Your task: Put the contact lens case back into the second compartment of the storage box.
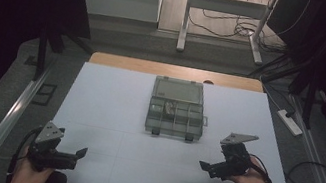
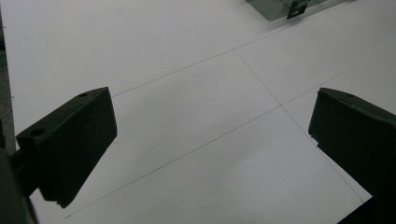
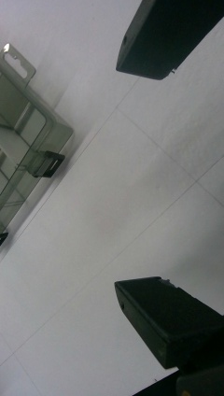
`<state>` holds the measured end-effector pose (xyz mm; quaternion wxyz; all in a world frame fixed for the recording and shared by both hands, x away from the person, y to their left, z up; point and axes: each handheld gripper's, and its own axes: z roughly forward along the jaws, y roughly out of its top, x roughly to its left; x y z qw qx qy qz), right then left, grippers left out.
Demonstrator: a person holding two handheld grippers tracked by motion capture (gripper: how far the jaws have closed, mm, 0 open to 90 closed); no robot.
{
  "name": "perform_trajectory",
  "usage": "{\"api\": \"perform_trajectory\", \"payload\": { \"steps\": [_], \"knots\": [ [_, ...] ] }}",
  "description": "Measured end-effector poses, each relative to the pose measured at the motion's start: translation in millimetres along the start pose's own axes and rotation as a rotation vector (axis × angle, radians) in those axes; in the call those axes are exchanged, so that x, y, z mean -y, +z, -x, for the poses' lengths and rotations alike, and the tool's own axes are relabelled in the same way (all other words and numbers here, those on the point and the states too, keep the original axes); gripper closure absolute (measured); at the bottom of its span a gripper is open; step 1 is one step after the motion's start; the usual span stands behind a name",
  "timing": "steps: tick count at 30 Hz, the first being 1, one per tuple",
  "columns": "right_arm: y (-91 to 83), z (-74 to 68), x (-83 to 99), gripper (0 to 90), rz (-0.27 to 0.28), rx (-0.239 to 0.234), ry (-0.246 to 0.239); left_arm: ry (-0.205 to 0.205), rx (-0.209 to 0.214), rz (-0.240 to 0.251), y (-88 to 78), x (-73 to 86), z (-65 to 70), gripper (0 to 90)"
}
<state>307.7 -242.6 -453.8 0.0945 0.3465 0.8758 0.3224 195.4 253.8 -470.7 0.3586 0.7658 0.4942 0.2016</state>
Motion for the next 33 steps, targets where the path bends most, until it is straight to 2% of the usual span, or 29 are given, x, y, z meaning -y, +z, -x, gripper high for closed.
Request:
{"api": "perform_trajectory", "payload": {
  "steps": [10,20,25,33],
  "knots": [
    [-14.8,8.8,11.3,0.0,0.025,0.019,0.032,0.002,-0.001,-0.002,0.1,-0.2,0.1,0.9],
    [-30.8,17.4,25.9,0.0,0.061,0.03,0.087,0.002,-0.004,-0.005,0.5,-0.3,0.4,0.9],
    [-35.9,19.7,32.1,0.0,0.055,0.039,0.09,0.001,-0.004,-0.005,0.5,-0.3,0.3,0.8],
    [-43.8,23.5,42.3,0.0,0.068,0.055,0.12,0.001,-0.005,-0.007,0.7,-0.4,0.5,0.8]
  ]
}}
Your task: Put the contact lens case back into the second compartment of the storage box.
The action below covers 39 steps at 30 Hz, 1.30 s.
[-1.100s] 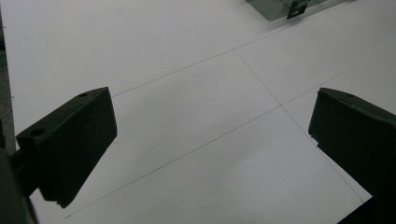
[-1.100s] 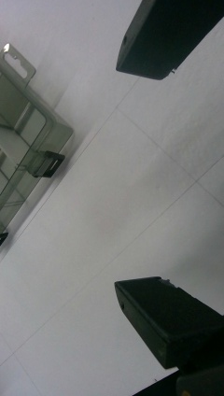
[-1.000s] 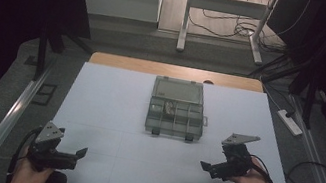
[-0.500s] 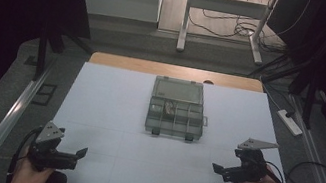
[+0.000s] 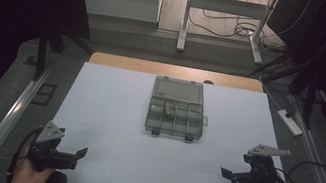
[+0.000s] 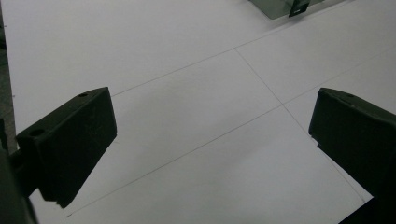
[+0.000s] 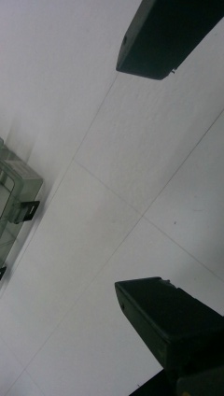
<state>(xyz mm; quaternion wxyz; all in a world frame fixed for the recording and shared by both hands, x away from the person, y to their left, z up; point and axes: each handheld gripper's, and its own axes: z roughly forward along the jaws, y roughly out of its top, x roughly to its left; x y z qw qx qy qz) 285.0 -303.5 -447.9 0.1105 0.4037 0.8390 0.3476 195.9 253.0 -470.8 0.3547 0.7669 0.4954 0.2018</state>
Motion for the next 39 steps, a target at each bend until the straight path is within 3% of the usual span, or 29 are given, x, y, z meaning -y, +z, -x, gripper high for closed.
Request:
{"api": "perform_trajectory", "payload": {
  "steps": [21,39],
  "knots": [
    [-24.5,4.7,20.6,0.0,0.028,0.057,0.065,0.0,-0.002,-0.003,-0.1,0.0,0.0,0.8],
    [-31.7,3.2,33.8,0.0,-0.013,0.092,0.089,-0.007,-0.005,0.003,-0.4,0.4,-0.4,0.9]
  ]
}}
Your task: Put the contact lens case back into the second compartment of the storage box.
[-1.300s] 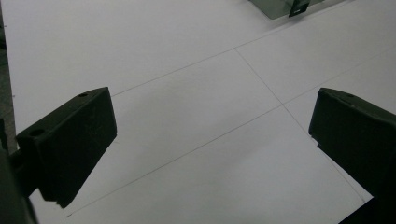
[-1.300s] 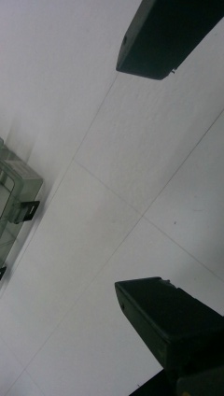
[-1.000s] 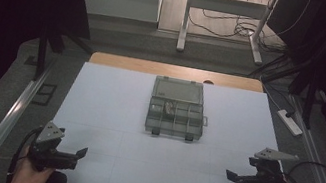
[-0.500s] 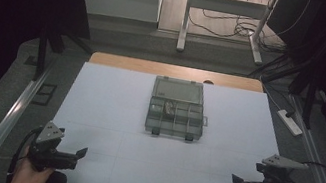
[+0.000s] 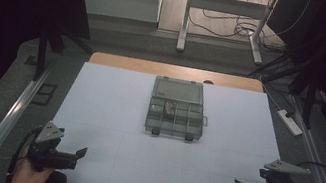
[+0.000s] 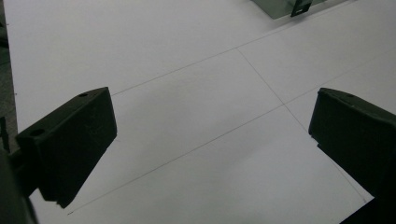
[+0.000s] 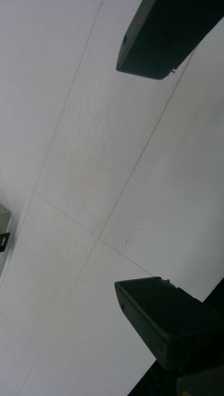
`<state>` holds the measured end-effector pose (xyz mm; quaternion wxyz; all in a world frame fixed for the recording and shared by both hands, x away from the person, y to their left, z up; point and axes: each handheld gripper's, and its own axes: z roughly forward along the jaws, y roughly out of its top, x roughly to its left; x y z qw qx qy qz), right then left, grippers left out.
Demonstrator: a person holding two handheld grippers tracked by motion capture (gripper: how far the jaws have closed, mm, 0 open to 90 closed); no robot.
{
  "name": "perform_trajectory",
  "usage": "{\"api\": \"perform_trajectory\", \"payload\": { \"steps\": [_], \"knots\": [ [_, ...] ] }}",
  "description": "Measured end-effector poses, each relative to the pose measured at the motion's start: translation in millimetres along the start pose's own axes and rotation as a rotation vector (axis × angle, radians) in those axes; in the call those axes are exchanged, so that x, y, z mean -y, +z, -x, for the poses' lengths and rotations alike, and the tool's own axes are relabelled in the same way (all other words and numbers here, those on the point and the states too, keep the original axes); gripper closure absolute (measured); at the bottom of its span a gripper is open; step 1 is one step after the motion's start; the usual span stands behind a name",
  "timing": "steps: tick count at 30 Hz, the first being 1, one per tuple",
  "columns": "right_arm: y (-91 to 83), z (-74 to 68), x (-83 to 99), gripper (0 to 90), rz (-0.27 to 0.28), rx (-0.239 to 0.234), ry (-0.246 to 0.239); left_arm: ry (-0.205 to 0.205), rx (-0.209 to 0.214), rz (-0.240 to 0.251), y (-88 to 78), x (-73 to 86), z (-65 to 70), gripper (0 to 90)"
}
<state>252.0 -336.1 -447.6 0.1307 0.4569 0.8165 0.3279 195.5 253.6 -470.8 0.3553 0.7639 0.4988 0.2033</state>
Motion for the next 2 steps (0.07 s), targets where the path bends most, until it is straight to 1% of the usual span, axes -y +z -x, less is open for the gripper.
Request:
{"api": "perform_trajectory", "payload": {
  "steps": [2],
  "knots": [
    [0.6,0.2,0.1,0.0,-0.004,0.005,-0.003,0.001,0.001,-0.003,0.5,-0.8,0.1,0.9]
  ]
}}
